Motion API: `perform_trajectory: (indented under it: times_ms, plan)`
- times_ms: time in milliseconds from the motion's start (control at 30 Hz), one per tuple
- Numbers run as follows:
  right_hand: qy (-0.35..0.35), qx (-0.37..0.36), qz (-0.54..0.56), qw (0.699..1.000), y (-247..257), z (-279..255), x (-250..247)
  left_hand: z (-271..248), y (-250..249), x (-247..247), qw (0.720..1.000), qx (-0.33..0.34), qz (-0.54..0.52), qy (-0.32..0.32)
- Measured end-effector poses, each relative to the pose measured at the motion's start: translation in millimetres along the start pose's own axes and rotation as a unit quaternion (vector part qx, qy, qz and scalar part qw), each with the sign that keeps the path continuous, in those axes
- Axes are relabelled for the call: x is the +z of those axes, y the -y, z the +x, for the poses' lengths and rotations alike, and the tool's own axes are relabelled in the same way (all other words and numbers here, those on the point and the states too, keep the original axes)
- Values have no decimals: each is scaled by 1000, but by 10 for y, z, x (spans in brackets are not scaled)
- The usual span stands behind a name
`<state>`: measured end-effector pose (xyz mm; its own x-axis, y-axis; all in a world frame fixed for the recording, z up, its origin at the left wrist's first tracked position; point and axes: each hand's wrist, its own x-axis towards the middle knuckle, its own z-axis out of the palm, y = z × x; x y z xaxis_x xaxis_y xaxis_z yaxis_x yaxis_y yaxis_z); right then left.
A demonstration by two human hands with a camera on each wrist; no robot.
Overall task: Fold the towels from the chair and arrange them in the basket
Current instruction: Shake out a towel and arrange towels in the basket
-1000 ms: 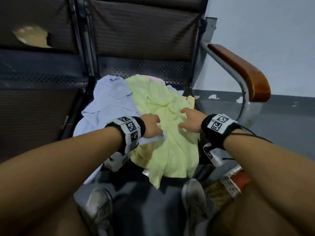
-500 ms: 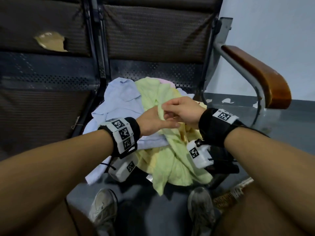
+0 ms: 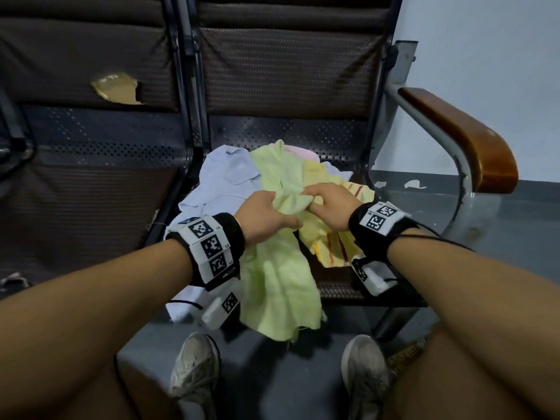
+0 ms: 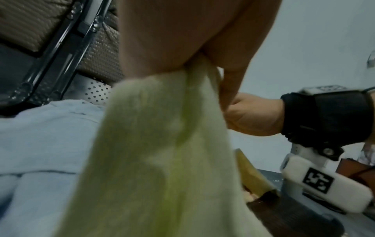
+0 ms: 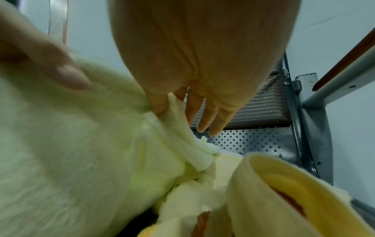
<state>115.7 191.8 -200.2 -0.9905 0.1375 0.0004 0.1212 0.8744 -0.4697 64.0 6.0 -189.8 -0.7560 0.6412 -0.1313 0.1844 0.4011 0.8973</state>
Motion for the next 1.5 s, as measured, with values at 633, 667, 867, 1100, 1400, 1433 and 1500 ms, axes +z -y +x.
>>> perform_trajectory:
  times_ms: [633, 667, 867, 1100, 1400, 1433, 1500]
  plan:
    - [-36, -1, -42, 998, -103, 48, -59, 483, 192, -450, 986, 31, 48, -156]
    - [-48, -4, -51, 998, -111, 57, -40, 485, 185, -437, 988, 28, 48, -146]
    - [-116, 53, 199, 972, 26, 148, -122, 446, 224, -354, 966, 86, 149, -195]
    - [-116, 9, 76, 990, 210, 157, -226, 458, 94, -372, 962, 100, 155, -202]
    - [-241, 115, -9, 964, -142, 182, -261, 465, 3, -443, 954, 53, 168, -243]
    - [-230, 137, -7, 963, -192, 174, -267, 476, -8, -455, 957, 35, 144, -249]
    - [-204, 148, 36, 967, -242, 152, -258, 491, -38, -473, 961, -4, 101, -257]
